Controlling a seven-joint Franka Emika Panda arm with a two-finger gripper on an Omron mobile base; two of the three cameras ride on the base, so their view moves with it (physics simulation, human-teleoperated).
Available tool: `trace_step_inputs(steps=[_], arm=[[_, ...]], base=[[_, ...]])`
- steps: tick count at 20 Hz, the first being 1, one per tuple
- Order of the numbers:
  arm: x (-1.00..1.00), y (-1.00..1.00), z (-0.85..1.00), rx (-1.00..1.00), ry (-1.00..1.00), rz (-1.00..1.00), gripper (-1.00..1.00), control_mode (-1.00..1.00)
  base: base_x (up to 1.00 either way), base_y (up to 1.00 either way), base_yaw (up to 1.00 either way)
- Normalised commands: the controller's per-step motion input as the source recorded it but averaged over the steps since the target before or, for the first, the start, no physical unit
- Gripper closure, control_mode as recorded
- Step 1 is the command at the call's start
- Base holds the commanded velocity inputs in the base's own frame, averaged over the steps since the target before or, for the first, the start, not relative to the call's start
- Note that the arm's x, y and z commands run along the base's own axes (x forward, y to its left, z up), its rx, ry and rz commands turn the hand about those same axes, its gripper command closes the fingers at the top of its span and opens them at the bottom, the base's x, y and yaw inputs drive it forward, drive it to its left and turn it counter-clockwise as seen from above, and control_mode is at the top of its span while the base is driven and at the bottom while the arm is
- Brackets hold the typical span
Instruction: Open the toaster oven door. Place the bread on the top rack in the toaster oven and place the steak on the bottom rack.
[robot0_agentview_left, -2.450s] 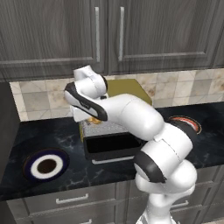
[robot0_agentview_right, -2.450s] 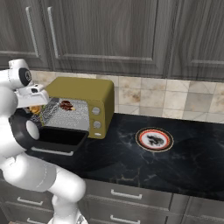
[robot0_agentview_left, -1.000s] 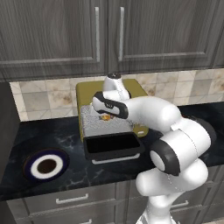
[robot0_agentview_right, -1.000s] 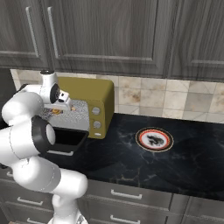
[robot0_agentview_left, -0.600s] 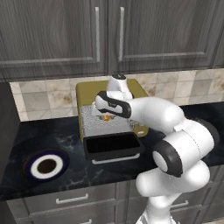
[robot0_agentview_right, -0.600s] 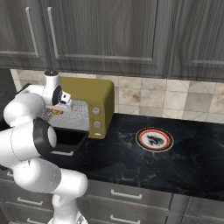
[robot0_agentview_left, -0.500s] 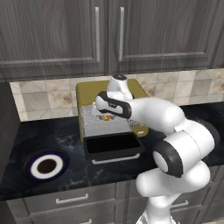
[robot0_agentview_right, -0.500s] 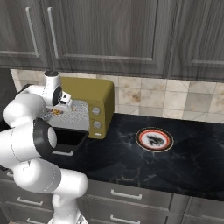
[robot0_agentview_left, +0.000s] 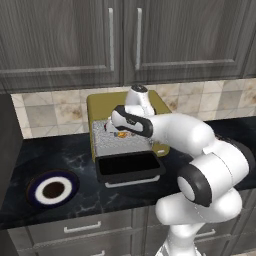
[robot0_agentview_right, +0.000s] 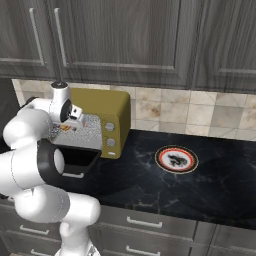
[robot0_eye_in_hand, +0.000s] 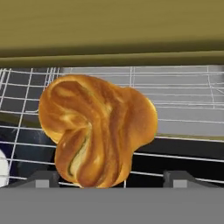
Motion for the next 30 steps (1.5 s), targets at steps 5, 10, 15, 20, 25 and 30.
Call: trace_step_inputs(steps=[5,10,15,20,25,30], arm=[[-0.07,-0.06,0.23,0.0,0.0,0.0,-1.0,-1.0],[-0.28,-0.01,0.23,-0.01,0.0,0.0,-1.0,-1.0],[-0.44,-0.05,0.08,0.0,0.01,0.0,-1.0,-1.0],[-0.45,0.05,-0.1,0.0,0.11,-0.02,-1.0,-1.0],[-0.31,0.04,-0.3,0.0,0.16,0.0,-1.0,-1.0],[0.06,0.0,-0.29,0.0,0.06,0.0,-1.0,-1.0]], base=[[0.0,0.0,0.0],[0.0,0.0,0.0],[0.0,0.0,0.0],[0.0,0.0,0.0],[0.0,0.0,0.0],[0.0,0.0,0.0]])
